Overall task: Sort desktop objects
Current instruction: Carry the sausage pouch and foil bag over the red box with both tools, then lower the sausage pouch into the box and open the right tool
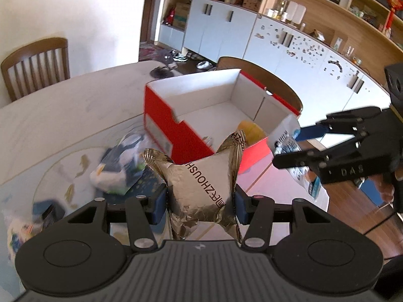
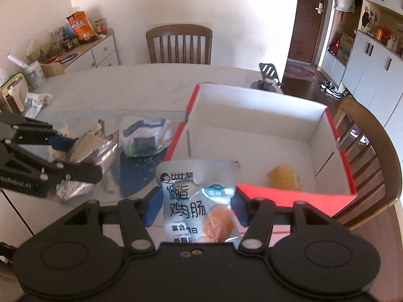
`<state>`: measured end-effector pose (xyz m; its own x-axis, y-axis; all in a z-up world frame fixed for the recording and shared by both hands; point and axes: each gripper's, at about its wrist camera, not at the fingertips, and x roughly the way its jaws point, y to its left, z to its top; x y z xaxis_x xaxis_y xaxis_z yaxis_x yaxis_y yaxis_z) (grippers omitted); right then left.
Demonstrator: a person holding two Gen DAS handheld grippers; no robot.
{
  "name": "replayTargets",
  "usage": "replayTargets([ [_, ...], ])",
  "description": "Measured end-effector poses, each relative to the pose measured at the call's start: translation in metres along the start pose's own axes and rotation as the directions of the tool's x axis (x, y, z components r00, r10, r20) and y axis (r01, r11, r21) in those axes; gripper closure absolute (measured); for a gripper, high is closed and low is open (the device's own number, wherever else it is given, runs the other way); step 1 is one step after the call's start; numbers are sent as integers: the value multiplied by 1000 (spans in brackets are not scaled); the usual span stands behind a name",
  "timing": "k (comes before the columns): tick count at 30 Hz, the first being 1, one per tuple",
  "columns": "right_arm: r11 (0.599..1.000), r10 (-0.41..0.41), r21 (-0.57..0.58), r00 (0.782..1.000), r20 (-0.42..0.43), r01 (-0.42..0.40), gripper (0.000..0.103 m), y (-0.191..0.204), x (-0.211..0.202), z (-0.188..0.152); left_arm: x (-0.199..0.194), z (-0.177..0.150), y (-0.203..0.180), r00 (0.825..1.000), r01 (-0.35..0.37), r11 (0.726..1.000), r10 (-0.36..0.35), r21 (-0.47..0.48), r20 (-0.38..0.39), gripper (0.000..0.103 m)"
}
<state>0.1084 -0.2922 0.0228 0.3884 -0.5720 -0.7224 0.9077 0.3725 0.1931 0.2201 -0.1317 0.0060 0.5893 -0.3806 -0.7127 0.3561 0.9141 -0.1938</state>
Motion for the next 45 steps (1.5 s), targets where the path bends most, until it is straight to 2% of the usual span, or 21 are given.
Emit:
replayTargets([
  [8, 1000, -14, 22, 1000, 15, 14, 46, -33, 3, 18, 17, 22, -16, 1000, -2, 999, 2, 45, 0, 51],
  [9, 995, -63, 83, 997, 47, 59, 46, -37, 4, 20, 19, 26, -18, 1000, -2, 999, 2, 52, 1, 51],
  [16, 994, -76, 83, 995, 63, 71, 46, -58, 10, 36, 35, 46, -31, 1000, -1, 995, 1, 97, -2, 51],
  [25, 984, -108, 153, 991, 81, 95, 46, -94, 23, 54, 60, 72, -47, 1000, 12, 989, -9, 150, -24, 51],
  [34, 969, -120, 222, 991, 61, 104, 46, -118, 50, 69, 100, 97, -48, 996, 16, 987, -2, 160, -87, 51],
  [45, 940, -122, 318, 992, -15, 120, 45, -144, 95, 83, 141, 102, -48, 985, 15, 988, 11, 155, -170, 51],
])
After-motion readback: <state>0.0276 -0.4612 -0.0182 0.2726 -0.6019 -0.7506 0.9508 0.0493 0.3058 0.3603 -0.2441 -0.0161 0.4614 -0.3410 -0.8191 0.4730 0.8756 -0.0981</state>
